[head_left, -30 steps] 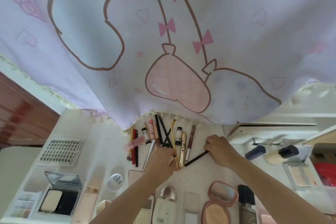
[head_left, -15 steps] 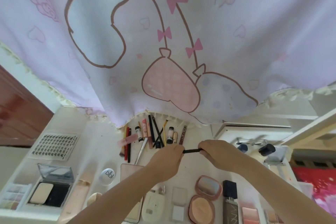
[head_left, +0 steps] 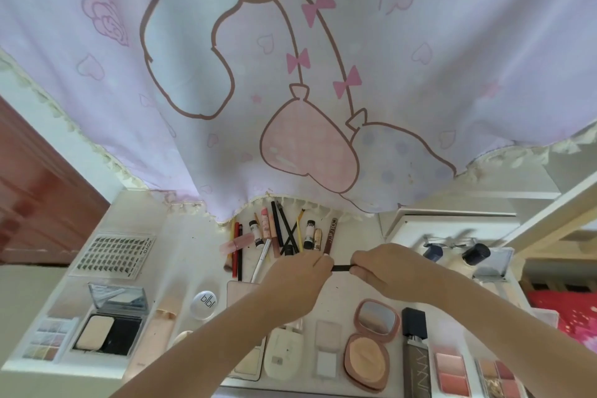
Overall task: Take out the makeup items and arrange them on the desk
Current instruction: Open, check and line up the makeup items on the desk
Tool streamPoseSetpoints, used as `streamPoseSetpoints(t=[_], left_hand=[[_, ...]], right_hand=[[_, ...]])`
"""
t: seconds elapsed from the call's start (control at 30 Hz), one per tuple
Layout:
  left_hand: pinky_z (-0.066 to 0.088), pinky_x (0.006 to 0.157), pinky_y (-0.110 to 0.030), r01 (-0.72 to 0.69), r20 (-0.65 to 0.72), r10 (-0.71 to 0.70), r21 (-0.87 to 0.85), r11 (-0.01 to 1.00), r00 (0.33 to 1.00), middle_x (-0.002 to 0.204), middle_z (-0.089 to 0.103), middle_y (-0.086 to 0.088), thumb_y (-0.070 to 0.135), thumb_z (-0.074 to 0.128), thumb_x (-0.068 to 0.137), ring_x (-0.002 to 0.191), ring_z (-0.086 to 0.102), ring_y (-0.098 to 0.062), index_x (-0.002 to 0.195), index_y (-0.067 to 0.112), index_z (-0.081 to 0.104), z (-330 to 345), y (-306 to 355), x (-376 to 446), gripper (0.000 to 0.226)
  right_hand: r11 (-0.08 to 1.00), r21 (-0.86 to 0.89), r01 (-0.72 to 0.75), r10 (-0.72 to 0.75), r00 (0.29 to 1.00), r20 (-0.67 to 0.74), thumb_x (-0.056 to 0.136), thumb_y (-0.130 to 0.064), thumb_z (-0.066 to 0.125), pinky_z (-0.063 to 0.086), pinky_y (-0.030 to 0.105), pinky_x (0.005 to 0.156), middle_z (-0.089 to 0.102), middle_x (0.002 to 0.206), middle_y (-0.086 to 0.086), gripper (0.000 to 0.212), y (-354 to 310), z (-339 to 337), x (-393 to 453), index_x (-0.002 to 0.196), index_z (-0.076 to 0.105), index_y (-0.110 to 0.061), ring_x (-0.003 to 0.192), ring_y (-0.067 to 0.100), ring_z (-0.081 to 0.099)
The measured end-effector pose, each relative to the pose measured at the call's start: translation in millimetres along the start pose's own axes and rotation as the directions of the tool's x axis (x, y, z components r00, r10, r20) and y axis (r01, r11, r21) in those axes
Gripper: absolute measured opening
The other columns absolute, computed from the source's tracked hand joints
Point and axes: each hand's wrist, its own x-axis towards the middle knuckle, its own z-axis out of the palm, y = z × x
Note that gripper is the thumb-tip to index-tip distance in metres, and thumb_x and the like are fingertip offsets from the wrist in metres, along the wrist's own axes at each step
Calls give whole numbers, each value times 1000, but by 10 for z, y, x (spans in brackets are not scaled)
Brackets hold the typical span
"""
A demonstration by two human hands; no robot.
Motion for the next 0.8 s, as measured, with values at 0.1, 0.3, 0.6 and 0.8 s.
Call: streamPoseSetpoints(t=[0.1, 0.3, 0.6, 0.8], left_hand=[[13, 38, -12, 0, 36, -2, 65, 998, 999, 55, 53, 8, 15, 39, 75, 43, 50, -6, 69, 19, 58, -25, -57, -9, 21], [-1, 39, -12, -71, 11, 71, 111, 991, 997, 51, 51, 9, 18, 57, 70, 39, 45, -4, 69, 20, 58, -46, -134, 7, 3], [32, 64, -18, 30, 83, -32, 26, 999, 996, 108, 57, -1, 18, 32, 99, 80, 42, -9, 120, 14, 45, -54, -154, 70, 26], [31, 59, -14, 60, 135, -67, 51, 997, 989, 90, 46, 4, 20, 27, 100, 78, 43, -10, 120, 14, 45, -179, -249, 185, 27]], right_hand=[[1000, 12, 10, -10, 1000, 12, 99, -29, 26, 29, 27, 64, 54, 82, 10, 31, -1, -19, 2, 108, 48, -8, 71, 17, 42], [997, 67, 33, -33, 999, -1, 99, -27, 27, 27, 25, 59, 44, 71, -4, 29, 1, -16, -17, 109, 47, -9, 71, 16, 43], [1000, -5, 17, -17, 991, -134, 100, -29, 24, 33, 17, 69, 57, 102, 2, 32, 108, 18, -25, 114, 47, -13, 83, 15, 51], [1000, 15, 11, -9, 993, -115, 100, -27, 25, 31, 19, 58, 47, 88, 0, 32, 126, -16, 127, 114, 47, -10, 75, 11, 43]])
